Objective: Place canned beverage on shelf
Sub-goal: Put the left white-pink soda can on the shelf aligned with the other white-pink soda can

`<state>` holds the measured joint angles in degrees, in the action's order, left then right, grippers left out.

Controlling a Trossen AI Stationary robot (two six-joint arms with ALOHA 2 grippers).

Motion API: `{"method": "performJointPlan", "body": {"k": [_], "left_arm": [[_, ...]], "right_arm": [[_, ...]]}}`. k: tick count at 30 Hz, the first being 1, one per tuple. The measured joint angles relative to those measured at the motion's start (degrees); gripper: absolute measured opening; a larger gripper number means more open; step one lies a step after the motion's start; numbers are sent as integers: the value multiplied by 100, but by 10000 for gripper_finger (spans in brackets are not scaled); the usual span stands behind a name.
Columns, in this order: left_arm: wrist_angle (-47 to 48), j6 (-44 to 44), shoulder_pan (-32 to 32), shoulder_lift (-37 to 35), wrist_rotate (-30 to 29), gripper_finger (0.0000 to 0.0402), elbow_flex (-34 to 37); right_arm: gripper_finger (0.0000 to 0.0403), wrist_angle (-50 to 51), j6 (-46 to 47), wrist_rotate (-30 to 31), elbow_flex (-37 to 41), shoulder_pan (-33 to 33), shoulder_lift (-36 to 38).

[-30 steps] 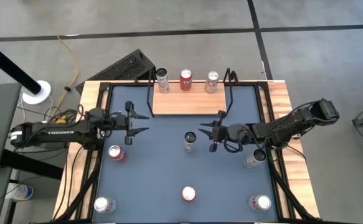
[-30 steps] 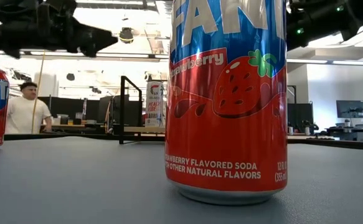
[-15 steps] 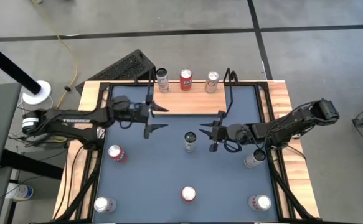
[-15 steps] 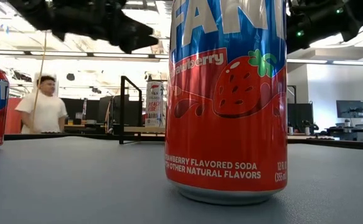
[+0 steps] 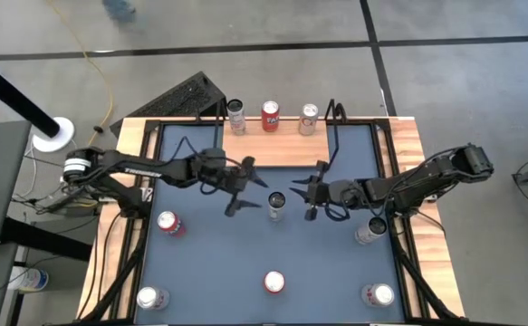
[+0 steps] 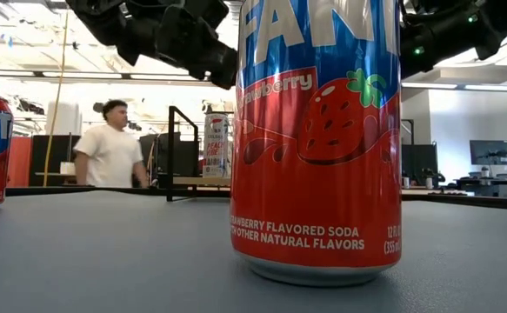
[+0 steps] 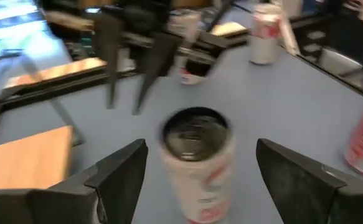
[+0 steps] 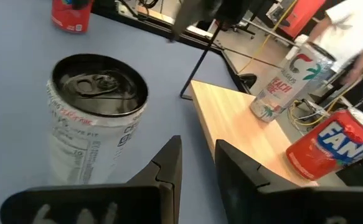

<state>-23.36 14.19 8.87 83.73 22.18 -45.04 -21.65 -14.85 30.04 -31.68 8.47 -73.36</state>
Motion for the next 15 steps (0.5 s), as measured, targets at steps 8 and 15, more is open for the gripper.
{"method": "performJointPlan", "body": {"k": [8,15], "left_arm": [[72,451,-249,54,-525,292,-28],[303,515,-223,76,-1406,291,-28]], "right_arm": [[97,844,545,-643,-3,27,0],[97,1068,490,-2613,-3,256,-190]]}}
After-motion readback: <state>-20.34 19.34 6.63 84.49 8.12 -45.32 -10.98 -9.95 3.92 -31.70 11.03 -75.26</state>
